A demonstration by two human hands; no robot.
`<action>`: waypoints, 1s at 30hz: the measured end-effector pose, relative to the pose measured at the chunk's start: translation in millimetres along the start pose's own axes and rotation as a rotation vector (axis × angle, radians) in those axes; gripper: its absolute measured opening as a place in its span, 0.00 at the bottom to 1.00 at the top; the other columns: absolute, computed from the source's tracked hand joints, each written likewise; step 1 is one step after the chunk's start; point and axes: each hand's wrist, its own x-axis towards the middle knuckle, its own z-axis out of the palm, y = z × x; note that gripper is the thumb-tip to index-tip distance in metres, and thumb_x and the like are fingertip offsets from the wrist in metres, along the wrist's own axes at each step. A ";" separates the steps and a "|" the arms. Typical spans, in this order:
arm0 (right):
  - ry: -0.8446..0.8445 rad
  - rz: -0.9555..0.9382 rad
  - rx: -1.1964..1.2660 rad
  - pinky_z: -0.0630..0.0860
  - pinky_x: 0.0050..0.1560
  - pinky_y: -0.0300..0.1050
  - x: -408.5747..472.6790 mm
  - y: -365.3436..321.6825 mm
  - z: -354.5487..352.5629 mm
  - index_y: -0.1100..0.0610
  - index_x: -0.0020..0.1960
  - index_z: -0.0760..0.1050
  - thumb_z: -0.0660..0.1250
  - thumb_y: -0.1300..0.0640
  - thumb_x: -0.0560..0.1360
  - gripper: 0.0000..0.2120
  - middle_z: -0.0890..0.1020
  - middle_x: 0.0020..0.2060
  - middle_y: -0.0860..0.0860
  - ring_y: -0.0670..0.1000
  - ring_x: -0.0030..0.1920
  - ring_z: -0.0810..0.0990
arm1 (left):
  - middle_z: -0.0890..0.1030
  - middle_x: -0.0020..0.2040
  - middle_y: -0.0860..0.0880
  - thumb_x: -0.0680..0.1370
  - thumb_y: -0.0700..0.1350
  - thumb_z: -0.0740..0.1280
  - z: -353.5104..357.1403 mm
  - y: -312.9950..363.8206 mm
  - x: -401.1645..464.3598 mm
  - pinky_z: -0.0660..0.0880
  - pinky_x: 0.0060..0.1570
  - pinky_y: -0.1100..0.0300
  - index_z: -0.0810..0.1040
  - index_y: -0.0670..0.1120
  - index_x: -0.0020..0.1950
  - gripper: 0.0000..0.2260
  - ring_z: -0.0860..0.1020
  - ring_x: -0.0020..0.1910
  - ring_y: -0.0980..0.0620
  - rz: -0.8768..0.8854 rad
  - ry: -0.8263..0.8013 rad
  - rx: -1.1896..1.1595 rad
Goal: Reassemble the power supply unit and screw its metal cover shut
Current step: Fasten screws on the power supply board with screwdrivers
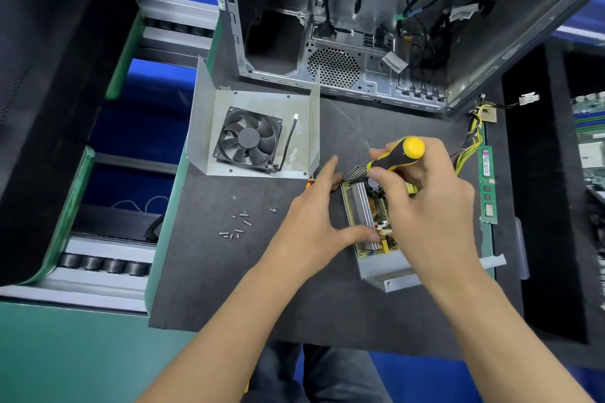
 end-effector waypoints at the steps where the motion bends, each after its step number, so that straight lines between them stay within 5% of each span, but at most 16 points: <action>1: -0.008 -0.002 -0.003 0.80 0.51 0.50 0.0 0.1 -0.2 0.48 0.52 0.70 0.71 0.60 0.76 0.12 0.83 0.49 0.35 0.41 0.49 0.83 | 0.69 0.75 0.56 0.61 0.58 0.81 0.0 -0.5 0.2 0.65 0.74 0.52 0.51 0.57 0.81 0.56 0.66 0.73 0.59 0.002 0.003 0.003; 6: -0.040 -0.009 -0.017 0.79 0.49 0.47 0.1 -0.2 0.0 0.55 0.53 0.72 0.69 0.63 0.76 0.09 0.84 0.48 0.37 0.41 0.48 0.83 | 0.69 0.75 0.56 0.59 0.63 0.78 0.4 0.3 0.6 0.66 0.74 0.51 0.51 0.58 0.80 0.56 0.66 0.74 0.58 0.004 -0.005 0.003; 30: -0.094 -0.005 -0.100 0.77 0.48 0.46 3.2 -7.0 0.2 0.55 0.53 0.72 0.68 0.63 0.77 0.08 0.84 0.47 0.38 0.46 0.47 0.84 | 0.68 0.75 0.56 0.55 0.69 0.72 -0.3 3.2 -0.4 0.66 0.73 0.51 0.50 0.57 0.80 0.58 0.66 0.74 0.58 0.002 -0.020 0.000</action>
